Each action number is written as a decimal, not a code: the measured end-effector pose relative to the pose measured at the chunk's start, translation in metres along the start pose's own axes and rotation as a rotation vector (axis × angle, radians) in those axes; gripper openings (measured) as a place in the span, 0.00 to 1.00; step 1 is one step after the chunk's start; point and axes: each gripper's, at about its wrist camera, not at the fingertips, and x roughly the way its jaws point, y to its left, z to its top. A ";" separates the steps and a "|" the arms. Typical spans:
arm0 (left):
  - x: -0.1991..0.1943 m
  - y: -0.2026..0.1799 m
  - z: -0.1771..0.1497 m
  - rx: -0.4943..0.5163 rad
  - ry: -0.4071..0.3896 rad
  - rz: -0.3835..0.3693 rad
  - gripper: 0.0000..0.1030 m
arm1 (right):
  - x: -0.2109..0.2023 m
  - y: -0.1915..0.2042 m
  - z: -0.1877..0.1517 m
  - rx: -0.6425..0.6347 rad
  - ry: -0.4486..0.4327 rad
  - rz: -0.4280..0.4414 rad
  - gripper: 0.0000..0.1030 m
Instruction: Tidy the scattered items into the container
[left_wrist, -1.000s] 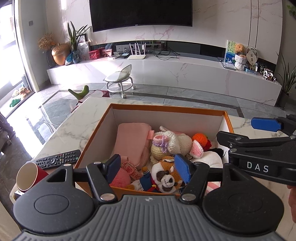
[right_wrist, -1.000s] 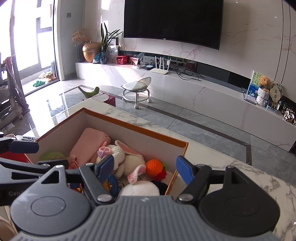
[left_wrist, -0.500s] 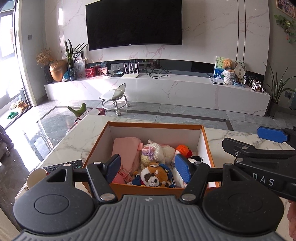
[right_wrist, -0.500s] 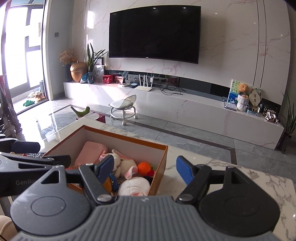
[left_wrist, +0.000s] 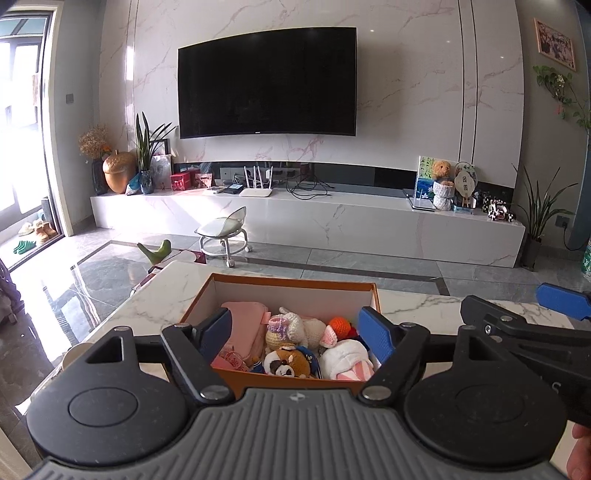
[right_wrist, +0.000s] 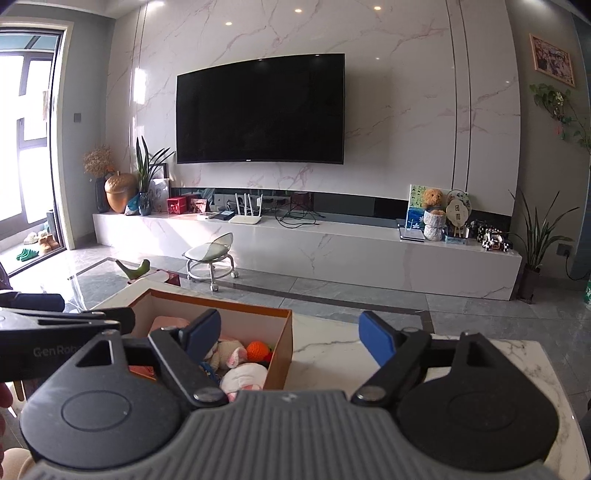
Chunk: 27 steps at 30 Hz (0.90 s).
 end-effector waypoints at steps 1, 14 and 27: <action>-0.001 -0.001 -0.002 0.003 -0.002 0.003 0.87 | -0.003 -0.001 -0.002 0.005 0.002 -0.002 0.82; -0.007 -0.011 -0.041 0.046 0.018 0.041 0.87 | -0.028 -0.001 -0.044 0.025 0.053 -0.023 0.82; 0.000 -0.014 -0.048 0.065 0.068 0.039 0.87 | -0.021 -0.002 -0.053 0.028 0.092 -0.039 0.82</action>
